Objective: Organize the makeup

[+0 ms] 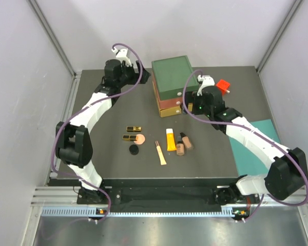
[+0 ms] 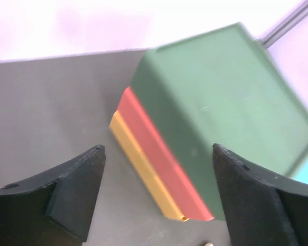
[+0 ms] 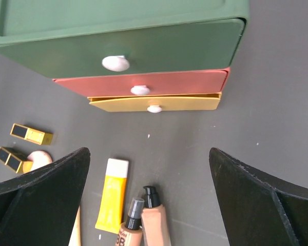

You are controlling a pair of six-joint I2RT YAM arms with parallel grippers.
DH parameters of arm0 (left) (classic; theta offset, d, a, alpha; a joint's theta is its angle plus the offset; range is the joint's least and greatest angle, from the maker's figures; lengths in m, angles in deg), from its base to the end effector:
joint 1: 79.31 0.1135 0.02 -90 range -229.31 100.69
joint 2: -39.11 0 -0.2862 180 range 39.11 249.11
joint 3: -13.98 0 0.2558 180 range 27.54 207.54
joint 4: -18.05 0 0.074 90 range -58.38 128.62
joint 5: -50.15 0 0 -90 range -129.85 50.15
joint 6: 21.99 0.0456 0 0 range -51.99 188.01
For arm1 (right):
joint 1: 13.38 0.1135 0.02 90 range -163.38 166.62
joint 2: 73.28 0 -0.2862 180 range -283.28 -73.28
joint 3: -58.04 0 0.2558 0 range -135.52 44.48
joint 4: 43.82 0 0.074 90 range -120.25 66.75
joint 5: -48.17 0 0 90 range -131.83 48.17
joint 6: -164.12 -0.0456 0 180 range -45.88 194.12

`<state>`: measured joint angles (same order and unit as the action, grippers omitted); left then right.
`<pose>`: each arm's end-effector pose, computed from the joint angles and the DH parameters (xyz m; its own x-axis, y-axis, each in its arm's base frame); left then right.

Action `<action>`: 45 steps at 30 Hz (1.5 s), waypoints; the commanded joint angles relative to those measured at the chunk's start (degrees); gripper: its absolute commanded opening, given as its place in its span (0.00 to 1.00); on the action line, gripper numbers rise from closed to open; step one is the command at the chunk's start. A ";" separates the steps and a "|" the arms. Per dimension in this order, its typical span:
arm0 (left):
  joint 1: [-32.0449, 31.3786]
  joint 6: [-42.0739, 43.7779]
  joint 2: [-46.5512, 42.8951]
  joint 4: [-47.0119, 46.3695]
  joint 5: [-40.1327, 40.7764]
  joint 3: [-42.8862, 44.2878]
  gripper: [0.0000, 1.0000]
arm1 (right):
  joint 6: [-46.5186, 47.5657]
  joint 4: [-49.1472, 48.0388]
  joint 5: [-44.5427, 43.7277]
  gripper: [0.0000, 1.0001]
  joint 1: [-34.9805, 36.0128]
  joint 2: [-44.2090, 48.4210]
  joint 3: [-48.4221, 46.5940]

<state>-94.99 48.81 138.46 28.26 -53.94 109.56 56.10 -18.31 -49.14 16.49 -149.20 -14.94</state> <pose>0.4172 -0.1287 0.3505 -0.3807 -0.2244 -0.8971 0.3859 0.8431 -0.3747 0.2723 0.1497 0.3212 -0.5156 0.0577 -0.8549 -0.2497 0.9443 0.2143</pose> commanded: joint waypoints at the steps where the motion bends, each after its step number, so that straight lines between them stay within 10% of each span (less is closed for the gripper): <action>1: 0.30 -1.45 -3.37 -5.61 -4.02 2.53 0.74 | 0.79 -2.36 1.86 1.00 0.72 -0.98 -3.69; 3: 0.21 -2.50 -3.11 -6.40 -4.45 2.53 0.67 | 0.71 -2.71 2.30 1.00 0.81 -1.60 -4.04; 9: -0.40 -4.44 -1.36 -6.13 -6.74 4.38 0.00 | 0.88 -3.42 3.09 0.99 0.81 -4.94 -6.06; 45: -9.81 4.70 10.07 2.12 -2.79 12.64 0.00 | 7.30 -5.88 0.98 0.79 1.42 -13.11 -14.41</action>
<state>-104.85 51.33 148.14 28.87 -58.61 120.05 60.54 -23.12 -47.79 16.97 -161.92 -25.39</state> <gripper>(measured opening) 0.010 0.801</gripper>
